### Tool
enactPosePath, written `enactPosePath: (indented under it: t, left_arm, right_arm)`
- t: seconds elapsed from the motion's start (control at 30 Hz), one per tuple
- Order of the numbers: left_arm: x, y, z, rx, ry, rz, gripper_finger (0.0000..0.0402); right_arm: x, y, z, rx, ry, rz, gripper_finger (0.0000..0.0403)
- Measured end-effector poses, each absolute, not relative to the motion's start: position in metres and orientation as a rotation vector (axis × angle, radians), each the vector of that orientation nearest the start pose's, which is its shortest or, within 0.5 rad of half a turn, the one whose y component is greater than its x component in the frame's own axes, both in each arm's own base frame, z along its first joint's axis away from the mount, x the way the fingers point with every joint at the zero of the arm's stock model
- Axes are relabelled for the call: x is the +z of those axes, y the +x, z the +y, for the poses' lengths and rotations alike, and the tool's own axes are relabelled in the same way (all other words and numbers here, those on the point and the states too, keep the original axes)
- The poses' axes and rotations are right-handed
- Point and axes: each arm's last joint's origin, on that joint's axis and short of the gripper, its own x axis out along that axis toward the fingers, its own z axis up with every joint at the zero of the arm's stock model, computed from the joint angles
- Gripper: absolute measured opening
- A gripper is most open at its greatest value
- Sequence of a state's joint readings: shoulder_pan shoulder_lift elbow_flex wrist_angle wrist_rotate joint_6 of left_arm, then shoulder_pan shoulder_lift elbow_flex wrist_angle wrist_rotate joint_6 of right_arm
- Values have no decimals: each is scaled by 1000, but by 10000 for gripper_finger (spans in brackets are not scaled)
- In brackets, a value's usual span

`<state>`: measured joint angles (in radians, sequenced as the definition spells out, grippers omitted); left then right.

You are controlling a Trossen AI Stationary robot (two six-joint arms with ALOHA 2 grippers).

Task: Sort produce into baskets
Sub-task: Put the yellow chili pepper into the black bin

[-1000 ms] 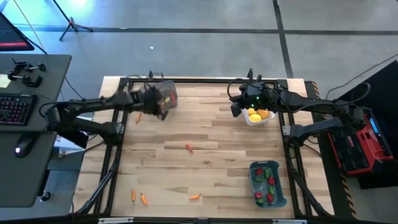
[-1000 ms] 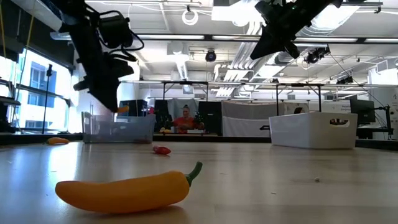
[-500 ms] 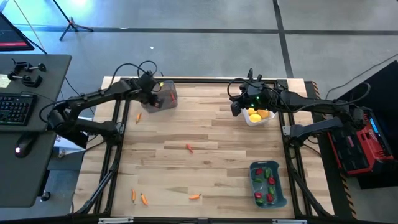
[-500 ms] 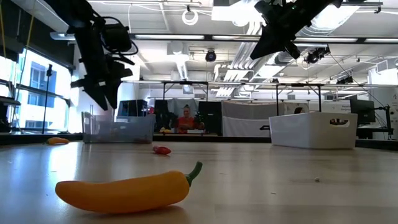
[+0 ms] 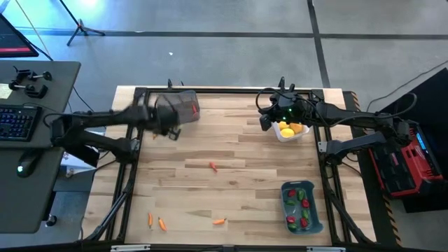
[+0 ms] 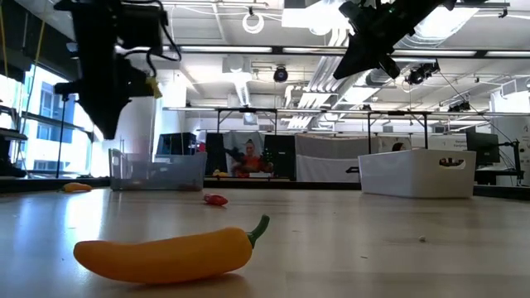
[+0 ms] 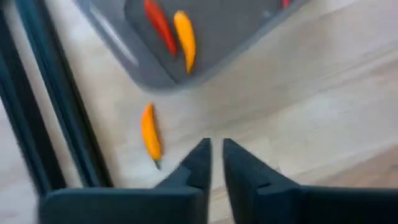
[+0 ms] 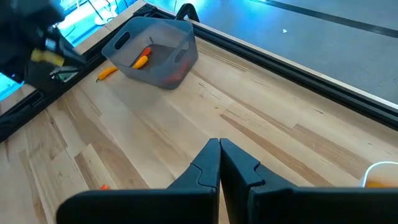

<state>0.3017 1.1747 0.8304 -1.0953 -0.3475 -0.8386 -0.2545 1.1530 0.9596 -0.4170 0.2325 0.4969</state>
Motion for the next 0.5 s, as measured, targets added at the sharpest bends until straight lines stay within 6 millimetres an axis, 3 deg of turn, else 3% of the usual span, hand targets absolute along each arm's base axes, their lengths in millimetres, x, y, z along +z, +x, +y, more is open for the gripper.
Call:
enactPosePath:
  t: [0.2,0.5]
  left_arm:
    - [185,159,33,1312,-673,1026,2]
    - [148,141,39,1597,-651,843,0]
  right_arm:
    - [302,234,-68,-614,478,482,0]
    - [297,242,-70,-614,482,480,0]
